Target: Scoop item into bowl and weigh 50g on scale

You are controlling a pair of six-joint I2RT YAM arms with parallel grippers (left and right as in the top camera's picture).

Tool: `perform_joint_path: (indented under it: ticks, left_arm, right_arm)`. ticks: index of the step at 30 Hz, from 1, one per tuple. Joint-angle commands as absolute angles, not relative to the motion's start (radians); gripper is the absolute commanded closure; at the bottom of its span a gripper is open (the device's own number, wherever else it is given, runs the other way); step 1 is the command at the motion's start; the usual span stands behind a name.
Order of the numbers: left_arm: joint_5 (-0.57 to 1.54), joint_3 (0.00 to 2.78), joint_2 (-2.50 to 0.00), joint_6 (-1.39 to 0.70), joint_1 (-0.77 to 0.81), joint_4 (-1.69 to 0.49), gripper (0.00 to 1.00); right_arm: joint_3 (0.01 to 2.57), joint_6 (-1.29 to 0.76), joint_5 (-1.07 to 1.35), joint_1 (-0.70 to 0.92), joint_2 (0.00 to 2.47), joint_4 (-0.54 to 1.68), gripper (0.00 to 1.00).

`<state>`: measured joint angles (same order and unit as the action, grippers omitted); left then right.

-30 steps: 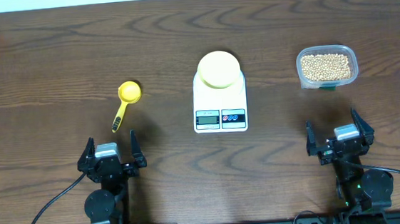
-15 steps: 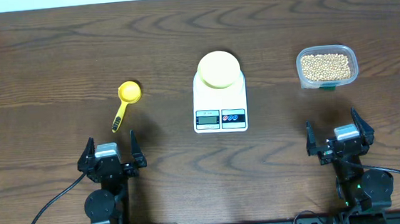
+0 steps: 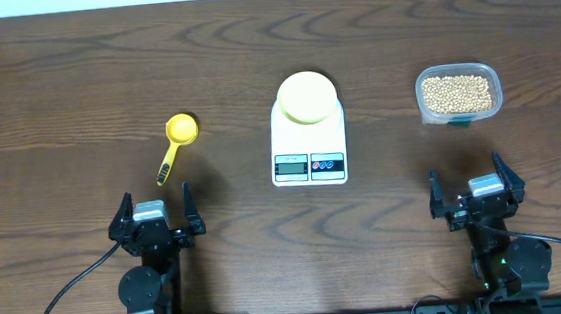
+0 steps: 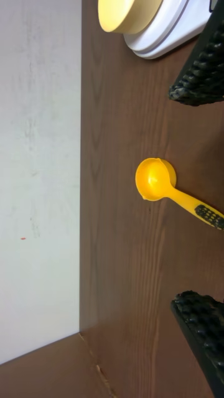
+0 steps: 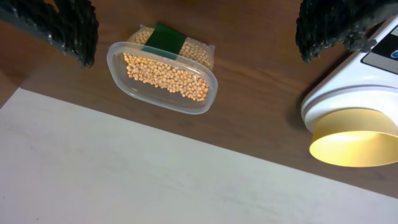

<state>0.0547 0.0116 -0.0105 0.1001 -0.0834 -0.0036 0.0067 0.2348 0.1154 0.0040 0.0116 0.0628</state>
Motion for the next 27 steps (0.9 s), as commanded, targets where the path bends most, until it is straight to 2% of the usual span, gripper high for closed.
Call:
perform_joint_path:
  ticks: [1, 10, 18, 27]
  left_arm:
    - [0.071, 0.004, -0.01, 0.084, -0.088, -0.002, 0.03]
    - [0.109, 0.092, -0.06, 0.083, -0.088, 0.007, 0.02]
    - [0.228, 0.384, -0.431, 0.084, -0.088, -0.041, 0.02]
    - [0.281, 0.86, -0.931, 0.089, -0.088, -0.335, 0.02]
  right_arm:
    - [0.006, 0.221, 0.114, 0.015, 0.006, 0.065, 0.01]
    - [0.006, 0.221, 0.114, 0.015, 0.006, 0.065, 0.01]
    - [0.006, 0.221, 0.114, 0.015, 0.006, 0.065, 0.01]
    - [0.006, 0.221, 0.114, 0.015, 0.006, 0.065, 0.01]
